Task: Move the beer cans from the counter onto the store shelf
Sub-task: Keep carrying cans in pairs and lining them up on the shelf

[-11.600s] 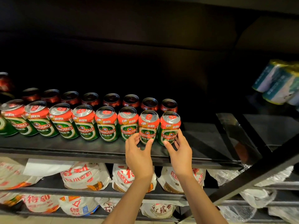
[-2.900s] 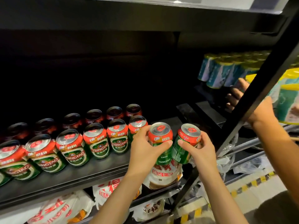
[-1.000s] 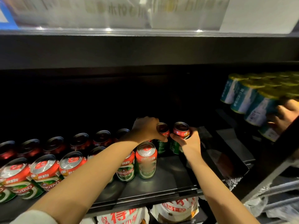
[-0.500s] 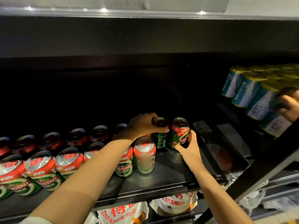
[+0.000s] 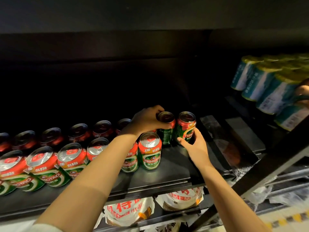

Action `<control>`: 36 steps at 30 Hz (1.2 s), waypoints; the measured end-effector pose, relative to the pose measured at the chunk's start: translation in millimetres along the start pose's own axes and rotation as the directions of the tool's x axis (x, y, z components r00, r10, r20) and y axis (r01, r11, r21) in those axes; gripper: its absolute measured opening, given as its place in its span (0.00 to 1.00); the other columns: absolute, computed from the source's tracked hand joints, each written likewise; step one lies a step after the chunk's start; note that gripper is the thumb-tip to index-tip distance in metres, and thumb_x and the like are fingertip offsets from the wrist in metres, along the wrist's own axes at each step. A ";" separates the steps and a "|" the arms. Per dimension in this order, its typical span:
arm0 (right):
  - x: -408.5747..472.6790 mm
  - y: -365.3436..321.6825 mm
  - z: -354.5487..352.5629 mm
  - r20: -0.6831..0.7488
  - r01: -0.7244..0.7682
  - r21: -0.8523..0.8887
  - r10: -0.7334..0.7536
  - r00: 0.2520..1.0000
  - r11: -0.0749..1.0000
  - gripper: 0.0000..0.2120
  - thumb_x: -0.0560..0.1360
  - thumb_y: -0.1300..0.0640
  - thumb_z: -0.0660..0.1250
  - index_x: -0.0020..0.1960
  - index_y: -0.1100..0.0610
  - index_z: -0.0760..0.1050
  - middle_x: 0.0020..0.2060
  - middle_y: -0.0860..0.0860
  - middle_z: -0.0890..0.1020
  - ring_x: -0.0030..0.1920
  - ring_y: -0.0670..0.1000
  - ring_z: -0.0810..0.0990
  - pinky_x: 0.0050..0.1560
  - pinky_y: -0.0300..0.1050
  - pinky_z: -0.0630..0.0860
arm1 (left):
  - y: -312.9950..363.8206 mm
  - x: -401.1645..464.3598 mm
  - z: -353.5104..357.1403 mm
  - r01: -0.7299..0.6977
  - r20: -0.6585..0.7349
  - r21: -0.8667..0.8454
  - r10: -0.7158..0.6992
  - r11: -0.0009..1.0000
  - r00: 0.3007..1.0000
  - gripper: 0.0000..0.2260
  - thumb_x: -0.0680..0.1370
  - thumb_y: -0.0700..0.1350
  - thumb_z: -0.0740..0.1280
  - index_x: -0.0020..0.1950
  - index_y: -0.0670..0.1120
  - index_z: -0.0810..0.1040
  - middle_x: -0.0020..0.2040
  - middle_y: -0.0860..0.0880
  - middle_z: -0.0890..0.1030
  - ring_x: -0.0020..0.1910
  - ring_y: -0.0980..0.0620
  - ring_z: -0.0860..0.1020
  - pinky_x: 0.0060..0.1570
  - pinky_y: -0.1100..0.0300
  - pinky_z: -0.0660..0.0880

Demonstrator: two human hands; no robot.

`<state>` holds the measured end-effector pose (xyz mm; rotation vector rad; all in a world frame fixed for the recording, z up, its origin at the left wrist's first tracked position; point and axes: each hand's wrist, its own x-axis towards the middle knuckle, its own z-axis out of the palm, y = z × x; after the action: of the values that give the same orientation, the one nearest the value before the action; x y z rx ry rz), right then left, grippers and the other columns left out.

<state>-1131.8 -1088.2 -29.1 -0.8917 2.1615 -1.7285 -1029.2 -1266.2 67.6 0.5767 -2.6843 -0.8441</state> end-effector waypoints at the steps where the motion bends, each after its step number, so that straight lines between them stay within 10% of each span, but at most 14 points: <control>1: -0.5 -0.5 0.1 -0.003 0.001 0.001 -0.001 1.000 1.000 0.25 0.71 0.53 0.73 0.65 0.50 0.70 0.57 0.45 0.78 0.58 0.42 0.75 0.59 0.40 0.72 | -0.7 -0.1 0.5 -0.003 0.006 -0.005 0.003 1.000 1.000 0.23 0.66 0.57 0.74 0.57 0.54 0.74 0.51 0.56 0.80 0.50 0.57 0.78 0.53 0.57 0.73; 11: -2.5 -7.0 2.6 -0.038 -0.027 0.013 0.028 0.999 1.000 0.26 0.70 0.55 0.74 0.64 0.52 0.67 0.51 0.39 0.77 0.51 0.31 0.75 0.47 0.26 0.71 | 0.3 1.1 0.9 0.023 0.026 0.101 -0.026 0.995 0.999 0.36 0.66 0.66 0.70 0.70 0.55 0.65 0.65 0.50 0.72 0.63 0.49 0.72 0.58 0.56 0.70; 17: -2.0 -5.3 1.3 0.001 -0.020 -0.011 0.020 1.000 1.000 0.25 0.71 0.58 0.73 0.64 0.48 0.67 0.50 0.38 0.77 0.51 0.34 0.76 0.47 0.29 0.71 | 2.1 1.9 6.3 0.056 -0.076 0.175 -0.043 0.983 0.996 0.28 0.64 0.70 0.69 0.53 0.52 0.73 0.45 0.54 0.79 0.43 0.56 0.77 0.38 0.63 0.70; 27: -2.5 -2.8 -1.6 0.016 -0.014 0.008 0.014 1.000 1.000 0.23 0.71 0.57 0.73 0.63 0.50 0.69 0.51 0.43 0.79 0.52 0.38 0.77 0.52 0.35 0.72 | -3.4 2.8 3.3 -0.026 -0.008 0.031 0.027 0.999 1.000 0.24 0.68 0.59 0.73 0.60 0.52 0.75 0.53 0.53 0.81 0.52 0.55 0.78 0.55 0.53 0.74; 36: -2.2 -4.9 -2.4 0.018 -0.007 0.002 0.007 1.000 1.000 0.23 0.71 0.57 0.73 0.63 0.50 0.69 0.50 0.41 0.79 0.50 0.35 0.77 0.48 0.31 0.72 | 4.1 0.2 5.2 0.067 -0.092 0.199 -0.049 0.978 0.995 0.30 0.65 0.71 0.67 0.56 0.50 0.72 0.45 0.55 0.77 0.44 0.56 0.76 0.41 0.61 0.71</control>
<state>-1129.8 -1085.6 -24.2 -0.8947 2.1480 -1.7124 -1032.5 -1260.7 65.9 0.7235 -2.7025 -0.5490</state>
